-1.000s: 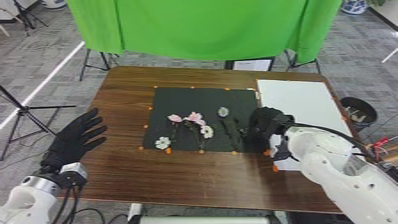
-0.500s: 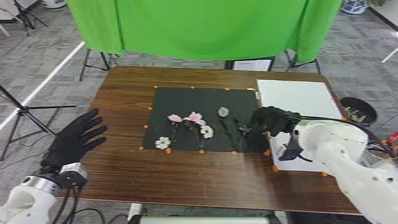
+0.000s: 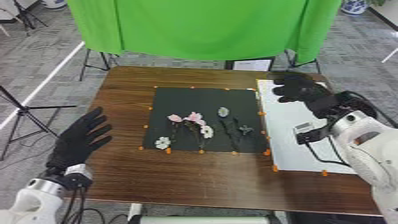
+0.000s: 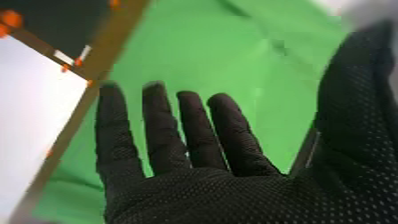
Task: Arrange flowers
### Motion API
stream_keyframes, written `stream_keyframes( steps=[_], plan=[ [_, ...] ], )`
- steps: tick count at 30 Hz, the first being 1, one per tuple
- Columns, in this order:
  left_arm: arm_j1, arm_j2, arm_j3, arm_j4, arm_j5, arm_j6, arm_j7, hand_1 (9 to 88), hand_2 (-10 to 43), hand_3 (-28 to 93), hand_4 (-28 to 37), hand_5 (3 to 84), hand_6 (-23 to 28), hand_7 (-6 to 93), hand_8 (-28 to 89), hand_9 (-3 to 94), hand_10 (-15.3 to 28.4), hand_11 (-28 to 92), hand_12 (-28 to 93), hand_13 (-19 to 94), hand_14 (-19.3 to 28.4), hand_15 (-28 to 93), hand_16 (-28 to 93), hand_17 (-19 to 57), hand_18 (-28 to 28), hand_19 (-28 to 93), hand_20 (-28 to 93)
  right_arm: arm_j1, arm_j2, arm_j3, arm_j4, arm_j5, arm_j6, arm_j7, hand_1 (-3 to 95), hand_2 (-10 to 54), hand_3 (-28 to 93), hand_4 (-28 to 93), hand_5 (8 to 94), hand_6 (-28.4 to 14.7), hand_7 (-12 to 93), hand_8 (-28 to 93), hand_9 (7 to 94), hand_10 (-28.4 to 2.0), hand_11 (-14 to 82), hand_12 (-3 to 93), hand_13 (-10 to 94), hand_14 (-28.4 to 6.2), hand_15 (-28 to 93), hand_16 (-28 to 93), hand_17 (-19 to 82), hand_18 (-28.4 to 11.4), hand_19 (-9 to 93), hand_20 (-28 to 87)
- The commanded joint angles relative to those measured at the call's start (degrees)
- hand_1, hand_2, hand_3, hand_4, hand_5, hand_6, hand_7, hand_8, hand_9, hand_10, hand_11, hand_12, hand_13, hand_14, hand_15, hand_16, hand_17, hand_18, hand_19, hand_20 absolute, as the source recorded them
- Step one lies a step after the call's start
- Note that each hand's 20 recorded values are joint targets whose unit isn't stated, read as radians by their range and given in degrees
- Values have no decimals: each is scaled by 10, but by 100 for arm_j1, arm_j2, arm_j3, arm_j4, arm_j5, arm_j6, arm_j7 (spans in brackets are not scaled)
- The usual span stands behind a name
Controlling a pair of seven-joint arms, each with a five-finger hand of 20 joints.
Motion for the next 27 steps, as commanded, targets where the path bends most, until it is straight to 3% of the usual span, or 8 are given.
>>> stream_keyframes(
  steps=[1,5,8,10,17,22,25,27],
  plan=[
    [11,-553,213,-222,229,-143,173,241,-60,628,-283,209,37,186,-104,137,95,123,193,90,130,184,29,-140,240,352,69,-768,-856,328,72,1888,50,-303,99,-53,827,-282,245,0,114,-99,257,-113,-1,218,176,-118,-34,378,-28,-222,336,163],
    [-33,-707,247,-225,288,-163,166,243,-61,607,-283,205,36,169,-98,132,93,80,205,80,129,124,48,-150,244,342,59,-1039,-1277,526,-74,1933,7,-161,78,-49,819,-282,247,7,109,-94,243,-111,-11,218,153,-118,-71,379,-56,-222,320,145],
    [-226,-787,348,-127,318,-204,240,225,-71,638,-283,201,34,161,-91,129,90,65,214,77,128,109,61,-156,244,336,54,-1345,-1520,719,-293,1857,72,-127,87,-63,824,-282,243,-13,116,-87,246,-118,-6,227,163,-117,-72,389,-60,-223,333,144],
    [-297,-835,427,-93,297,-122,279,225,-70,642,-283,201,33,159,-89,129,90,62,220,77,129,107,65,-157,244,336,54,-1468,-1593,790,-375,1826,48,-109,93,-72,830,-282,253,-24,128,-86,261,-123,16,241,187,-114,-56,403,-56,-222,347,147],
    [-421,-897,575,-14,422,-71,250,210,-64,696,-283,207,34,176,-95,143,95,91,231,95,130,155,73,-154,236,347,65,-1688,-1732,804,-431,1576,122,-152,108,-84,836,-280,285,-25,158,-97,286,-122,46,244,215,-108,-14,419,-42,-219,359,157],
    [-694,-880,695,68,401,-89,239,223,-65,661,-283,207,35,178,-97,140,94,102,224,91,129,168,61,-153,234,350,69,-1748,-1697,859,-521,1482,220,-320,111,-83,838,-281,280,-8,135,-103,275,-103,23,227,198,-105,-35,406,-37,-210,335,148],
    [-642,-862,670,132,291,-128,132,249,-62,598,-283,201,32,167,-96,137,92,91,220,88,127,156,57,-154,240,350,68,-1769,-1712,781,-548,1222,318,-361,114,-84,839,-281,262,-9,131,-100,265,-103,11,223,186,-103,-46,405,-36,-204,325,145],
    [-680,-897,711,203,223,-203,179,254,-63,583,-283,201,32,160,-93,136,91,81,218,85,127,142,58,-156,241,343,64,-1835,-1715,766,-586,1186,430,-327,115,-84,839,-281,250,-16,134,-98,261,-105,10,226,184,-102,-49,409,-37,-203,324,146]
  ],
)
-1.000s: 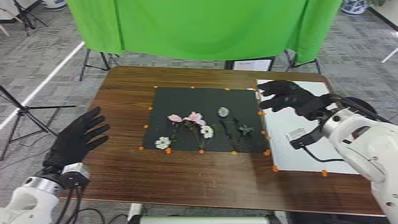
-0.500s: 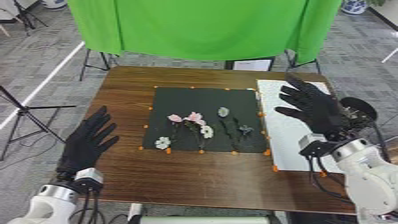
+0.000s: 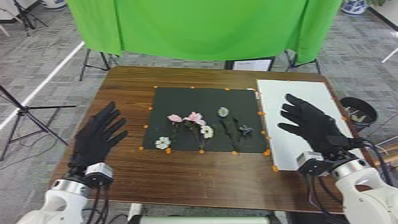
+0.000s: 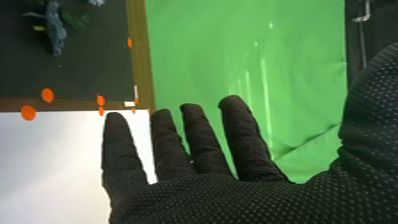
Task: Arrange flowers
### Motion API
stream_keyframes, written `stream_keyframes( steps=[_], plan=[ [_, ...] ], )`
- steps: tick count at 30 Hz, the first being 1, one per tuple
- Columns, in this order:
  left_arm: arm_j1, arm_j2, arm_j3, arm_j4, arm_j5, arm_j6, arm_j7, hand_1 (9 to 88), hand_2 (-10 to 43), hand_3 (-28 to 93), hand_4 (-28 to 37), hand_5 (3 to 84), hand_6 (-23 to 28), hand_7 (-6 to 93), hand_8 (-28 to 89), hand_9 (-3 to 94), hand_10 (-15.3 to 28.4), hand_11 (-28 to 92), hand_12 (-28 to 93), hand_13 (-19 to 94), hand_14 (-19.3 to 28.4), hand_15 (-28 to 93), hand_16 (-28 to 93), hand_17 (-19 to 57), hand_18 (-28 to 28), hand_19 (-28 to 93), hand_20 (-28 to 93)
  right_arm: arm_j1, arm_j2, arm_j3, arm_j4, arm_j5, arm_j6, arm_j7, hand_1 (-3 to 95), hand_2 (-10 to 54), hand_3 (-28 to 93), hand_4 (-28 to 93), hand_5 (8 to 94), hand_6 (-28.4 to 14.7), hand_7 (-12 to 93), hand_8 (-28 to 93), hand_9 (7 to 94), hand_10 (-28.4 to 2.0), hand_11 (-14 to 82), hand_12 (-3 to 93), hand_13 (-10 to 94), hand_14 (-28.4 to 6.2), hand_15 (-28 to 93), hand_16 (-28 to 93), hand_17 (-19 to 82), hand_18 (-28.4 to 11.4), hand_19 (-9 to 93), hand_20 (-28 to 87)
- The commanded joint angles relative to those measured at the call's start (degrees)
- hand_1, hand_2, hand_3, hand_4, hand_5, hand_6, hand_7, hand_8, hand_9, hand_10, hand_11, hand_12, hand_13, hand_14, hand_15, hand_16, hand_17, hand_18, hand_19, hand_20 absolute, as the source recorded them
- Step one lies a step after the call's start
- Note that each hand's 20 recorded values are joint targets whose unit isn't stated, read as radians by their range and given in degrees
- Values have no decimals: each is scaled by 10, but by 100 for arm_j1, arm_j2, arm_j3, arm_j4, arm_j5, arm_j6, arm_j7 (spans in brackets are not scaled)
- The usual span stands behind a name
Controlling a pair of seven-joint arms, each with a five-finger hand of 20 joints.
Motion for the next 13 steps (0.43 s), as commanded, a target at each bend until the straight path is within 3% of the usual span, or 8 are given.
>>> stream_keyframes(
  steps=[1,2,4,6,7,9,11,13],
  plan=[
    [-132,-89,86,175,-121,-123,-92,244,-67,602,-283,200,32,159,-91,135,91,79,220,84,127,139,62,-157,241,343,63,-194,-14,-6,-159,-278,260,-85,116,-86,840,-281,248,-19,135,-97,260,-105,11,228,185,-102,-50,410,-37,-204,325,148],
    [-122,-131,158,192,-76,-63,-95,233,-72,630,-283,200,32,161,-89,135,90,78,224,84,127,138,65,-157,241,343,64,-266,-2,57,-197,-241,228,-32,115,-86,841,-281,247,-20,136,-96,258,-106,12,230,185,-102,-50,413,-38,-204,327,149],
    [-155,-168,222,231,-129,-57,-136,223,-76,658,-283,200,32,167,-89,136,90,84,230,88,125,144,70,-157,241,348,67,-296,-30,50,-222,-265,264,-11,115,-86,841,-282,247,-22,138,-96,257,-110,14,234,187,-101,-50,417,-39,-206,331,153],
    [-273,-77,271,258,-76,-57,-6,220,-76,666,-283,202,33,172,-92,136,91,88,231,89,125,151,71,-155,239,351,68,-170,-72,-103,-187,-353,454,-161,115,-86,841,-282,248,-25,141,-95,256,-113,19,238,189,-103,-49,421,-40,-207,338,156],
    [-283,-66,288,254,-36,-37,-56,221,-76,668,-283,202,33,174,-93,137,91,89,231,90,126,155,71,-153,236,353,69,-189,-73,-108,-202,-301,477,-100,115,-87,842,-282,249,-25,143,-95,256,-115,22,240,193,-103,-47,424,-40,-208,341,158],
    [-340,-79,367,285,9,48,17,223,-74,670,-283,204,33,178,-95,139,93,95,232,91,126,166,70,-148,228,356,73,-125,-11,-133,-150,-189,429,-41,116,-87,843,-282,253,-26,151,-96,260,-118,32,245,200,-103,-39,428,-39,-210,351,163],
    [-246,-103,344,252,-54,65,0,223,-75,676,-283,204,33,181,-97,140,92,100,231,92,126,171,67,-146,224,357,76,-108,-3,-184,-144,-177,460,30,118,-87,843,-282,254,-27,156,-99,260,-119,38,245,200,-104,-27,431,-39,-211,357,166],
    [-121,-70,226,218,55,-2,-90,228,-77,682,-283,206,33,182,-99,142,93,103,230,94,126,175,65,-144,218,358,78,-85,-80,-180,-145,-280,323,34,119,-86,842,-282,253,-28,156,-100,258,-120,39,244,199,-105,-24,429,-38,-211,358,166]
  ],
)
